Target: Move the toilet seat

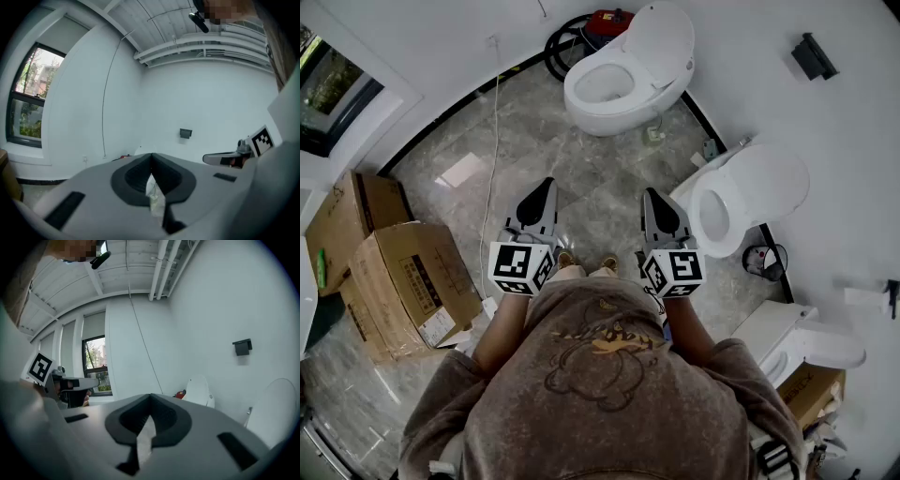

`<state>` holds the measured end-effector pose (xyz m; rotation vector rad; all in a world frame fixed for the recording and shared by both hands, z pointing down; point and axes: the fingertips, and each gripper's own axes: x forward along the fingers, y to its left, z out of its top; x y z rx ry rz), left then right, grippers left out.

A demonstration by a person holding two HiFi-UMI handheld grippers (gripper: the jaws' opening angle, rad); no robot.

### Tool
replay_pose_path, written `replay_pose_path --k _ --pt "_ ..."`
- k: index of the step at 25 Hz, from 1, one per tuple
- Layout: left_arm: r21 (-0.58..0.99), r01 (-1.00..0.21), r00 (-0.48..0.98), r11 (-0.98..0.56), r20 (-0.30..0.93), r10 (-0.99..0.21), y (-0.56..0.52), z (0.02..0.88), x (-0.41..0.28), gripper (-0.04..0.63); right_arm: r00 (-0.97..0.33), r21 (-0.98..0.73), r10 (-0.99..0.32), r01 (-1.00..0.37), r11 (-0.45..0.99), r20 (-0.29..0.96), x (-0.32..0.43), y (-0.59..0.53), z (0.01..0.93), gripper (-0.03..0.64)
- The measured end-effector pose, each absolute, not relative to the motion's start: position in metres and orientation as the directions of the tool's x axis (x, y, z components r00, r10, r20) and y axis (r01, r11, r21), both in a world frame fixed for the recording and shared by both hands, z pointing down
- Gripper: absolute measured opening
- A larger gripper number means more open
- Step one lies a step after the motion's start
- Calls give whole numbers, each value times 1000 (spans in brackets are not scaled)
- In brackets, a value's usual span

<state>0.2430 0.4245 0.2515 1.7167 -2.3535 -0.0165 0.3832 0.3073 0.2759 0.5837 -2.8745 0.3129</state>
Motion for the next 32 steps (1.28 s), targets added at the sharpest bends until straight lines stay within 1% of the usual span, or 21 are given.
replay_pose_path --k 7,13,19,24,32 --pt "142 -940 -284 309 171 -943 424 251 238 9 -914 -158 -350 -384 910 207 378 312 274 -3" --pt "139 -944 -272 298 183 -945 436 256 226 9 -903 -150 -368 -404 902 223 366 323 278 -2" --pt "120 -961 -227 249 171 -959 449 266 213 9 -894 -117 -394 -424 898 216 350 341 283 -2" --pt "127 -966 -204 227 172 -964 453 267 197 9 -891 -113 -402 -431 895 212 332 346 282 -2" --pt "136 -962 -212 236 166 -963 445 271 159 9 -892 -116 -401 -429 896 209 293 336 289 -2"
